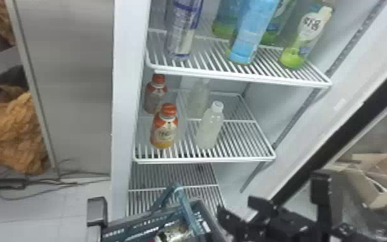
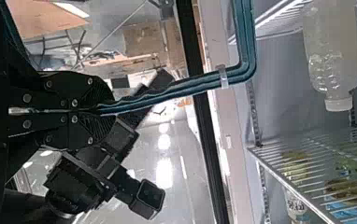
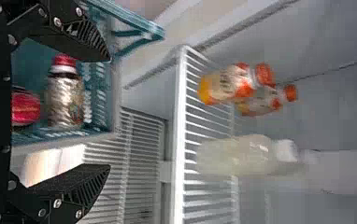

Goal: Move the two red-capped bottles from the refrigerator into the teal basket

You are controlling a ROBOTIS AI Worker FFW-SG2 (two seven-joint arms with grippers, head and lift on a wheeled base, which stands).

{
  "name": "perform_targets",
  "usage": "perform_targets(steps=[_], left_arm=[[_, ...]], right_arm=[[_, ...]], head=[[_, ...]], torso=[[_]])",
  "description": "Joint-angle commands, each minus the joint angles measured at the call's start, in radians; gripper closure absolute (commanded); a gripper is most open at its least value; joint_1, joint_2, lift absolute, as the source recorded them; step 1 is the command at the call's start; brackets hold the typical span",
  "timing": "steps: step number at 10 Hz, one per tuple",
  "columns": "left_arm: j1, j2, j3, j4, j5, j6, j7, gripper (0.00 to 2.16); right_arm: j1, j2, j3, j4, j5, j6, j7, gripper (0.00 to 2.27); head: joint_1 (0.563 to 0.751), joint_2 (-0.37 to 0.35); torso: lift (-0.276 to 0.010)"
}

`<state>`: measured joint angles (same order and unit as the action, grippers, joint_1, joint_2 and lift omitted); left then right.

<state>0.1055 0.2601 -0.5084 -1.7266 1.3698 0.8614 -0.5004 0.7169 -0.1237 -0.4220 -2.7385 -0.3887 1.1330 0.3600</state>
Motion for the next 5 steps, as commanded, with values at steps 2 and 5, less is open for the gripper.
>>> perform_targets(steps=[2,5], left_arm=[[0.000,-0.001,0.000,0.000,0.000,-0.002,0.000,1.12],[0.002,-0.001,-0.004,0.000,0.006,-0.007,0.000,1.12]], right_arm=[[0.012,0.013,-0.005,0.033,0.032,-0.250,0.001,0.22],[-0.013,0.024,0.025,0.192,0.024,-0.652,0.001,0.22]], head=[[0.695,-0.350],[0.695,-0.350]], torso=[[-0.228],[-0.228]])
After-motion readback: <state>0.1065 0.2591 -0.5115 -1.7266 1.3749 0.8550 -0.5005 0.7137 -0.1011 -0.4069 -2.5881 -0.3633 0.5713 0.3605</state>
